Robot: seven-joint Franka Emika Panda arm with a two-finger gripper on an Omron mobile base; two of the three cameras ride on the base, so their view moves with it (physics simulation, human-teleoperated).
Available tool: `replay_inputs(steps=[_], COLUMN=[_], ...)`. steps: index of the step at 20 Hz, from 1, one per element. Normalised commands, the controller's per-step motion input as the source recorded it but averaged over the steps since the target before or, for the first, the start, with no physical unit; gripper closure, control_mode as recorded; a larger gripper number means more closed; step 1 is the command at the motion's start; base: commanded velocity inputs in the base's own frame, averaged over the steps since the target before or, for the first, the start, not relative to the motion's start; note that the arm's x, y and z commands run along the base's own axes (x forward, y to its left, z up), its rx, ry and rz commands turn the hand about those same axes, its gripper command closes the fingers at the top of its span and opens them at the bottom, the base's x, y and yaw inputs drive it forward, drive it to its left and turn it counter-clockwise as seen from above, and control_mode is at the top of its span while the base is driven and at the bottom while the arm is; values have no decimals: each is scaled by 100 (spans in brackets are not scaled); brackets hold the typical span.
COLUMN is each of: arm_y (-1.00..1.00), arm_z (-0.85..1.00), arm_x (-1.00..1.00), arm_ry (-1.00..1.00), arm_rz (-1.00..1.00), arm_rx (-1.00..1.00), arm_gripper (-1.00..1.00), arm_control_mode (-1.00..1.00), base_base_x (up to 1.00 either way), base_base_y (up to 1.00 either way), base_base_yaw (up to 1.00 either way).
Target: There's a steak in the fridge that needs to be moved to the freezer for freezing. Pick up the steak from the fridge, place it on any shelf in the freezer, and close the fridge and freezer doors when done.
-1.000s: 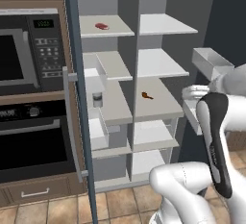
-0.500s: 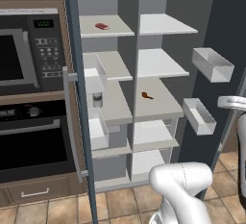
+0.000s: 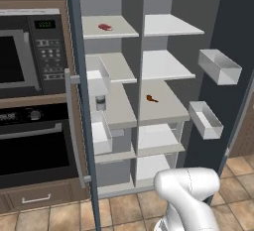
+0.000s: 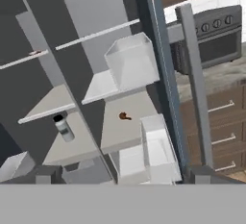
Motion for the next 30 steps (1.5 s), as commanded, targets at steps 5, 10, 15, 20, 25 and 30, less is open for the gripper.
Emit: replay_inputs(steps=[5, 10, 15, 20, 25, 30], arm_y=[-73, -84, -78, -65, -28, -11], arm_z=[-18, -14, -26, -44, -31, -39], arm_x=[13, 12, 43, 66, 49, 46], arm_ry=[-17, -7, -2, 0, -23, -11], arm_rz=[0, 0, 0, 0, 17, 20], arm_rx=[1, 4, 2, 0, 0, 0], arm_gripper=[-100, -100, -100, -100, -100, -100], arm_control_mode=[-100, -100, -100, -100, -100, -100], base_base_x=[0, 0, 0, 0, 0, 0], base_base_y=[0, 0, 0, 0, 0, 0], base_base_yaw=[0, 0, 0, 0, 0, 0])
